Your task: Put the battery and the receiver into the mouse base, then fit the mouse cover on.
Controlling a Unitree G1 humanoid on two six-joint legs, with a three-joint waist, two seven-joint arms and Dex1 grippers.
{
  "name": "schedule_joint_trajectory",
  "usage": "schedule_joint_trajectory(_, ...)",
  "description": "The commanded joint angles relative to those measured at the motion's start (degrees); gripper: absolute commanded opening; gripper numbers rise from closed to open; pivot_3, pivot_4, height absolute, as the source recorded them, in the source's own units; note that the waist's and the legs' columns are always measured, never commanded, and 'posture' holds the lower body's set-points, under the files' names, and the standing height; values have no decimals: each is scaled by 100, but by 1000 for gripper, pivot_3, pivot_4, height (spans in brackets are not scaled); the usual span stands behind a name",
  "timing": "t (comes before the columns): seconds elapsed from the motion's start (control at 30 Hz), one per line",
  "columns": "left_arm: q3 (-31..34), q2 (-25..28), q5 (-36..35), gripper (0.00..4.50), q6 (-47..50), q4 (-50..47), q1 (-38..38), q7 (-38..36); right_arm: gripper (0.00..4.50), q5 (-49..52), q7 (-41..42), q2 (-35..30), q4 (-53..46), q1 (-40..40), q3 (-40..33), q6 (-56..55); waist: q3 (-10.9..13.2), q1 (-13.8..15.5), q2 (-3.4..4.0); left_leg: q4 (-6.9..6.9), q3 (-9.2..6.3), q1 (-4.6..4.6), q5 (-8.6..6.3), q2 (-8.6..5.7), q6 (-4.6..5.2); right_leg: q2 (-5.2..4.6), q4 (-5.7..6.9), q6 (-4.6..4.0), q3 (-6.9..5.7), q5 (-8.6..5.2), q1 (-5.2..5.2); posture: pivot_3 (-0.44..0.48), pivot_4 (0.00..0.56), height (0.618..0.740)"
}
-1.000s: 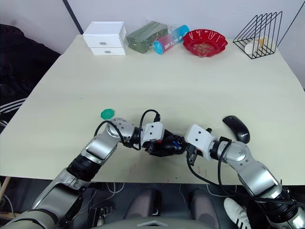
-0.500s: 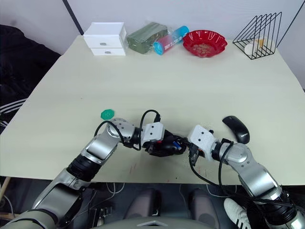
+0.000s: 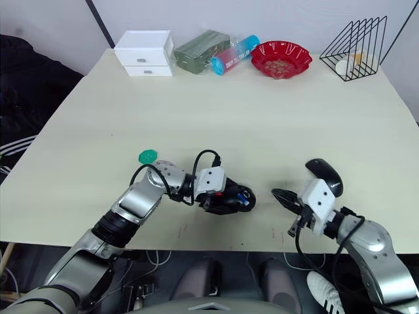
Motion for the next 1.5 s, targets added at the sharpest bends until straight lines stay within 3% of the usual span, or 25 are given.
schedule_joint_trajectory(0.03,-9,72,30,2951,61,-40,9,-23,24,196,189,-43,-74,297,-298,-303,0,9,0,0,-2,0,0,0,0,0,0,0,-2,0,0,0,150,740)
schedule_joint_trajectory(0.1,3,83,7,2951,81,-63,4,-43,24,344,450,-78,20,637,-441,-550,0,29,0,0,-3,-1,0,0,0,0,-1,-1,-3,-1,0,0,150,740)
schedule_joint_trajectory(0.17,13,91,-21,4146,107,-88,5,-49,1044,531,597,-1,33,824,-588,-811,1,34,-1,-1,-3,-3,0,0,0,0,-4,0,-3,-1,0,0,150,740)
schedule_joint_trajectory(0.2,17,94,-32,4384,120,-100,7,-50,1299,651,617,56,31,866,-654,-867,1,22,0,0,-2,-3,0,0,0,0,-4,0,-3,0,0,0,150,740)
schedule_joint_trajectory(0.3,49,96,-56,4500,166,-137,15,-43,3002,574,819,-18,115,1002,-698,-1150,1,-7,3,-1,1,4,0,1,0,1,1,-1,2,-1,0,0,150,740)
schedule_joint_trajectory(0.43,108,100,-126,4500,228,-190,23,-53,4339,831,1003,32,198,1187,-872,-1328,1,26,2,-1,0,1,0,1,0,1,-2,-1,1,-1,0,0,150,740)
schedule_joint_trajectory(0.77,676,359,-877,4500,186,-317,128,-397,4339,1160,1222,-58,239,1194,-1089,-1435,3,26,3,-1,0,0,0,1,0,1,-2,-1,2,-1,-1,0,150,740)
schedule_joint_trajectory(1.17,1775,1136,-1894,4500,-412,-189,588,-1273,4339,1347,1347,19,262,1343,-1349,-1668,6,28,5,-2,1,1,0,4,0,0,-2,-3,0,-2,-2,0,150,740)
schedule_joint_trajectory(1.5,2622,1690,-2463,4500,-419,-398,1219,-1406,4339,1462,1248,17,897,1238,-2188,-1844,8,34,5,-4,5,2,-1,6,-1,-2,-2,-4,0,-3,-2,0,150,740)
